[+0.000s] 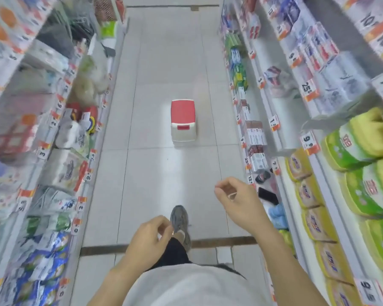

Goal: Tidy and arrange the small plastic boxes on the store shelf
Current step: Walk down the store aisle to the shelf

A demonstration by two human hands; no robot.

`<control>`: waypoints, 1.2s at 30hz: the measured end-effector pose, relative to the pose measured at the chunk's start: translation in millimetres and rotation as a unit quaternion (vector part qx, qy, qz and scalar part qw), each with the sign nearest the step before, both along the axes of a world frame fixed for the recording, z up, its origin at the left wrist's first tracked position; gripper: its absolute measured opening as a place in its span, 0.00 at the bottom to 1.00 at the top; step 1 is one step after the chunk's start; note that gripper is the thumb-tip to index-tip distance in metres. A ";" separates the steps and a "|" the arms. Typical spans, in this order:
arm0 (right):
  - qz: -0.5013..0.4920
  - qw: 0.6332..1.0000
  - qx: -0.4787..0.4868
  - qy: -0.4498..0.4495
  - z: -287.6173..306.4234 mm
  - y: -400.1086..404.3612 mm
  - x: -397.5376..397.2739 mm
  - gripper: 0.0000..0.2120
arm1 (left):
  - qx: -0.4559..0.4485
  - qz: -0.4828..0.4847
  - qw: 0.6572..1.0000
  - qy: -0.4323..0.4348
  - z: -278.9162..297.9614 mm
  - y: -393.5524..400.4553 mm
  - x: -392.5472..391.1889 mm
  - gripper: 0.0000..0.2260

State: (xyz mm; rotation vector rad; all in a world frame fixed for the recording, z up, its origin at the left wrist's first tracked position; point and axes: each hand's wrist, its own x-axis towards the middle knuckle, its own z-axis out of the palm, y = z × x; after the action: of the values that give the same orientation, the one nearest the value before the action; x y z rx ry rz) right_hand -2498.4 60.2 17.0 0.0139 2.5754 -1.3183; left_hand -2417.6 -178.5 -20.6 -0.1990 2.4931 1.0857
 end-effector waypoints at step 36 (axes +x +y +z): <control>-0.149 0.987 0.010 -0.058 -44.9 180.6 -806.8 0.09 | -0.028 -0.283 0.957 0.054 10.3 216.4 -967.9 0.07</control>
State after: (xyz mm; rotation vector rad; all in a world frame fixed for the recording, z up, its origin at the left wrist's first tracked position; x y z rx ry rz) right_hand -3305.2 240.8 -28.0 0.4826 2.5581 -1.3429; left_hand -3385.5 37.9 -10.4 0.5437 2.4373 0.7969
